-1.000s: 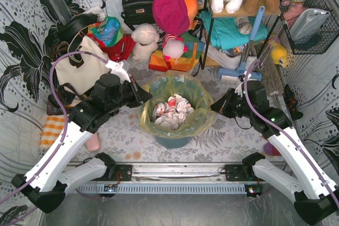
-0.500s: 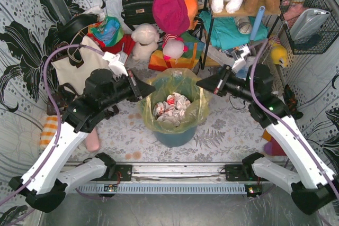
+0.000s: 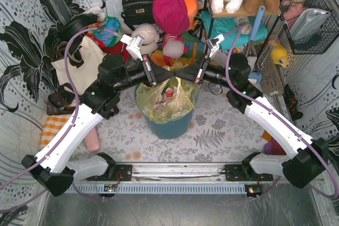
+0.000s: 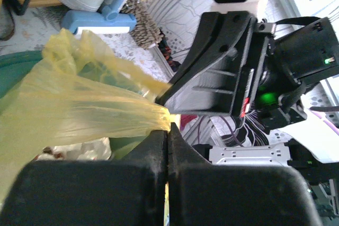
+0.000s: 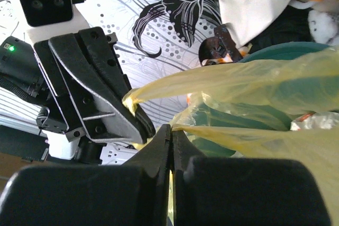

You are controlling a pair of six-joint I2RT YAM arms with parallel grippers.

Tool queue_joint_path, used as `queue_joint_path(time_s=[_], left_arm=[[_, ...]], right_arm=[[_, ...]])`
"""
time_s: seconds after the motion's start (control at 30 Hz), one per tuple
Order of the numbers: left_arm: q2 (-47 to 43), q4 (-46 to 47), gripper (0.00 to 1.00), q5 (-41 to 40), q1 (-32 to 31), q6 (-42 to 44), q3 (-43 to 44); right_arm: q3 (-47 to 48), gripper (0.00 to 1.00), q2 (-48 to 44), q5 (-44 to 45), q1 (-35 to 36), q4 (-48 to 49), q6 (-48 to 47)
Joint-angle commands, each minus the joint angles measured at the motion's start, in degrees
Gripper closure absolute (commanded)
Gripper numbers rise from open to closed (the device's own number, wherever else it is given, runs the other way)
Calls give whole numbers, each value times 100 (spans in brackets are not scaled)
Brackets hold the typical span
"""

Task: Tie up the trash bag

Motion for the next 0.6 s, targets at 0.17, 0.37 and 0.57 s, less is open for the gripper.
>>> queue_joint_path(time_s=[0.17, 0.37, 0.57], left_arm=[[116, 1363, 100, 617, 25, -304, 301], [15, 1332, 100, 575, 28, -230, 524], [-70, 1070, 100, 305, 25, 14, 590]], right_arm=[[440, 100, 462, 35, 237, 1845, 530], [789, 100, 420, 514, 240, 1820, 365], [818, 100, 108, 1121, 243, 839, -119]])
